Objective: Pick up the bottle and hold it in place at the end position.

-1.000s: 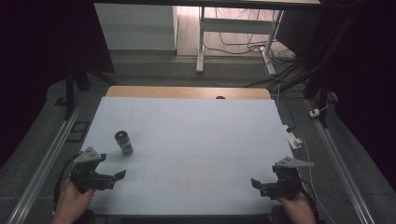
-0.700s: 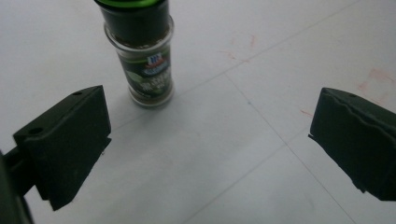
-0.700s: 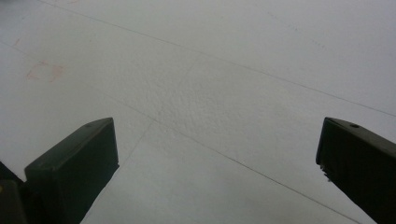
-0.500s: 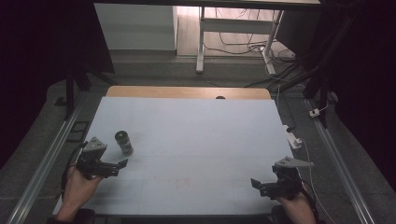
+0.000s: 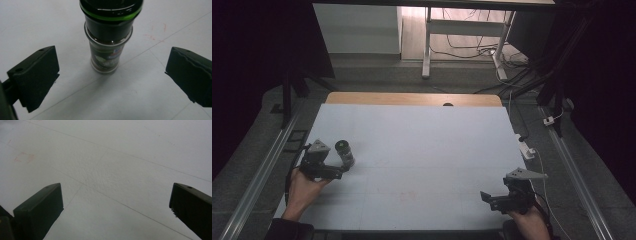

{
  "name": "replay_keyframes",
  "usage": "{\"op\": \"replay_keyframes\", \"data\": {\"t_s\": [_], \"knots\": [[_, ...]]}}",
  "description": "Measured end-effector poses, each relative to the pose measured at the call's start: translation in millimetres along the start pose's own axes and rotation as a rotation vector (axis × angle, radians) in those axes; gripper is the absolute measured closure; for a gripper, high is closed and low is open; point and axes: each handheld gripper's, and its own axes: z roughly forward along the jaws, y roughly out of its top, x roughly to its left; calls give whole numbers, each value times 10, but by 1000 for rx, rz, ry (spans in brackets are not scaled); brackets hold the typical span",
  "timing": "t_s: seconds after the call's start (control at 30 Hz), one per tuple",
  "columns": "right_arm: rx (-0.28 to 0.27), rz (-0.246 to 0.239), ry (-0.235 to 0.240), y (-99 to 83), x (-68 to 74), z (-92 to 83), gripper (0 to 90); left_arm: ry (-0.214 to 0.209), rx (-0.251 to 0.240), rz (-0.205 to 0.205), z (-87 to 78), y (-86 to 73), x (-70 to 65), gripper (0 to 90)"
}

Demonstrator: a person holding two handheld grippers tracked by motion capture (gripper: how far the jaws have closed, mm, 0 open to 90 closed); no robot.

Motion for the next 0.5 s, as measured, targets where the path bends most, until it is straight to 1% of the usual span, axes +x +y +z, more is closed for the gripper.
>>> {"op": "replay_keyframes", "data": {"t_s": [0.1, 0.13, 0.17, 0.27, 0.37, 0.4, 0.43, 0.47, 0.5], "knots": [[0, -1, 2, -1, 1, 0, 0, -10, 12, -3, 77, 19, 38, 1], [0, -2, 2, 0, 1, 0, 0, -14, 23, -7, 131, 26, 64, 1], [0, -2, 2, 0, 1, 0, 0, -14, 23, -7, 131, 26, 64, 1], [0, -2, 2, -1, 1, 1, 0, -10, 42, -2, 206, 37, 96, 2], [1, -4, 3, 0, 0, -1, 0, -1, 48, 18, 260, 49, 119, 49], [0, -4, 4, -1, 1, 0, 0, -1, 48, 18, 260, 49, 119, 74], [0, -4, 5, -1, 0, 0, 0, 1, 49, 29, 267, 51, 123, 103], [0, -4, 5, -1, 0, 0, 0, 5, 49, 35, 273, 53, 125, 103], [0, -4, 5, -1, 1, 0, 0, -1, 46, 40, 282, 56, 135, 158]]}}
